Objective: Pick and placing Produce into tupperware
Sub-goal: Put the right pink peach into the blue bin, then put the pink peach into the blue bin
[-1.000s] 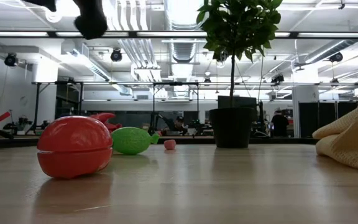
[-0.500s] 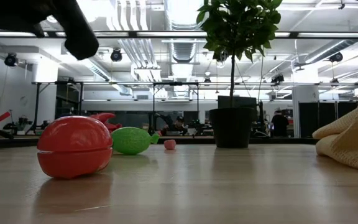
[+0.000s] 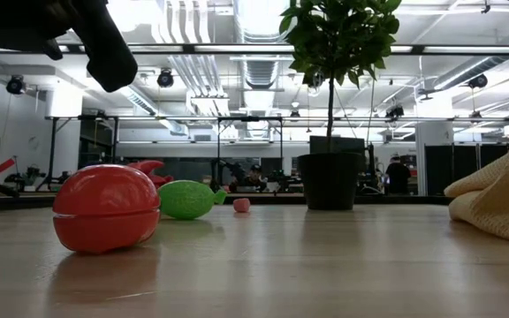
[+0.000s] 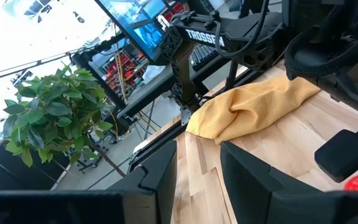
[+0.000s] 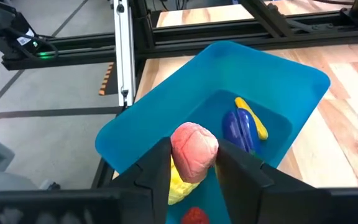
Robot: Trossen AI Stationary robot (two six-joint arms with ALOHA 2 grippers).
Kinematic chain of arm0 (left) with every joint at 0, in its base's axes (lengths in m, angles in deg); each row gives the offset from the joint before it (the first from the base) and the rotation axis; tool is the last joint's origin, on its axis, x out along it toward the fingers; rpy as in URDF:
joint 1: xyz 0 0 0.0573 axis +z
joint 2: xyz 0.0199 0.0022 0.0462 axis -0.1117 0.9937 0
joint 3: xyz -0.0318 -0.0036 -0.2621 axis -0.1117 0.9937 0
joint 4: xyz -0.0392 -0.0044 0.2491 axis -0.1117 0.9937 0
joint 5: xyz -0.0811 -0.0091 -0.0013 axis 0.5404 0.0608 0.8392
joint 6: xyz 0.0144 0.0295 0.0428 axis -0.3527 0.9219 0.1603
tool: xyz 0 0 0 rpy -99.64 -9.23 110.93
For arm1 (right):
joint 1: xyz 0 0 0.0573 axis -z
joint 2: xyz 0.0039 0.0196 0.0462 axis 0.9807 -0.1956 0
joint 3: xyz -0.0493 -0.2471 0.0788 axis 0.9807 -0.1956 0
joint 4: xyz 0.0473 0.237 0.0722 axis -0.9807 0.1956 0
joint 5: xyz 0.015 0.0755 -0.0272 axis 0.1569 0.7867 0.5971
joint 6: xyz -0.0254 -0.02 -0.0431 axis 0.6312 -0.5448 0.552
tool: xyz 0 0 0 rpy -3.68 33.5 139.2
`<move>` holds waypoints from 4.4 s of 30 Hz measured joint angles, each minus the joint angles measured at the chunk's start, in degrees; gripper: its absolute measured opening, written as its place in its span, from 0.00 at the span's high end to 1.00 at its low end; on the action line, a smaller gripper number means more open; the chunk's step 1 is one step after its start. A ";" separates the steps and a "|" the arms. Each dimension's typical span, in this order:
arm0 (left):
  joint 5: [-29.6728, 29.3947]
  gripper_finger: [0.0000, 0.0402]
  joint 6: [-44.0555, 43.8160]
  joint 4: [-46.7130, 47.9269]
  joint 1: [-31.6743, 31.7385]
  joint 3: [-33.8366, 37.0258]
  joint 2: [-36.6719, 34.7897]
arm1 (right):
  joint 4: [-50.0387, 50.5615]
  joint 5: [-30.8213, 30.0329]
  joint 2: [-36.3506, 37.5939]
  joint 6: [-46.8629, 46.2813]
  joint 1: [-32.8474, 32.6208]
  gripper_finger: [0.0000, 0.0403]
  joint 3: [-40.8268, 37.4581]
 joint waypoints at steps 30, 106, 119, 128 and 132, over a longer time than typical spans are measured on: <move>0.02 0.73 -0.02 0.51 0.04 0.09 0.33 | 43.47 -37.94 12.29 -3.99 -4.58 0.70 -0.61; -0.22 0.73 0.15 0.57 0.04 -0.81 0.51 | -19.46 -16.66 35.27 2.22 24.52 0.30 -62.30; -0.25 0.73 0.12 0.24 0.04 -0.72 0.73 | -8.66 -14.68 21.83 -3.69 28.64 0.26 -48.45; -0.36 0.73 0.12 -1.00 0.04 -0.72 0.68 | -6.75 -13.31 19.60 -5.19 30.88 0.32 -47.43; -0.39 0.73 0.13 -1.00 0.04 -0.72 0.72 | -5.66 -11.82 19.76 -5.76 31.13 0.39 -47.43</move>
